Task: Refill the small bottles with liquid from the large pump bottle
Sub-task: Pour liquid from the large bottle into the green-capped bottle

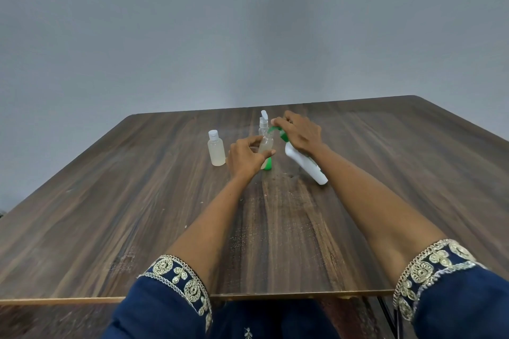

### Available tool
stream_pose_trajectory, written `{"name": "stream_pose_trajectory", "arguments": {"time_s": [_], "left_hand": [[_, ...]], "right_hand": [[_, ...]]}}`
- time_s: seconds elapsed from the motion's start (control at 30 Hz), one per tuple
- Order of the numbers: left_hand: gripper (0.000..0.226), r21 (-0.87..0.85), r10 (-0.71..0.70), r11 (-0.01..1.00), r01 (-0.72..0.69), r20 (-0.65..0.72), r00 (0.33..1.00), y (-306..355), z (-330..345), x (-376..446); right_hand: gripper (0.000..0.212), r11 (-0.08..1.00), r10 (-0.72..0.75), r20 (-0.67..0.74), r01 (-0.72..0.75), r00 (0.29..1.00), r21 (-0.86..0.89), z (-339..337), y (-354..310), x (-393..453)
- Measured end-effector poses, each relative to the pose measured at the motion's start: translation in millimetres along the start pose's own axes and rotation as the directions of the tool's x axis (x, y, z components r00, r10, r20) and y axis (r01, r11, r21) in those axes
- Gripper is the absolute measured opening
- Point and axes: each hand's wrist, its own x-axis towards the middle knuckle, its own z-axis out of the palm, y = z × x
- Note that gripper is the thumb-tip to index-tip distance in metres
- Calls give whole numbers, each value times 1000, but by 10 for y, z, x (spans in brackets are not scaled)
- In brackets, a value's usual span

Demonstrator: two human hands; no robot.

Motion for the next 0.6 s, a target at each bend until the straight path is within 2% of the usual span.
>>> {"name": "stream_pose_trajectory", "arguments": {"time_s": [0.2,0.43,0.6], "left_hand": [[50,13,7,1000,-7,-3,1000,-13,-9,-14],[48,12,-3,1000,3,-4,1000,-23,-15,-18],[47,2,-1,1000,1,-4,1000,-17,-5,-7]], "right_hand": [[46,998,51,8,-51,999,37,22,-29,-10],[38,998,33,-78,-29,996,50,43,-47,-35],[33,1000,15,-22,-15,1000,25,32,-18,5]]}}
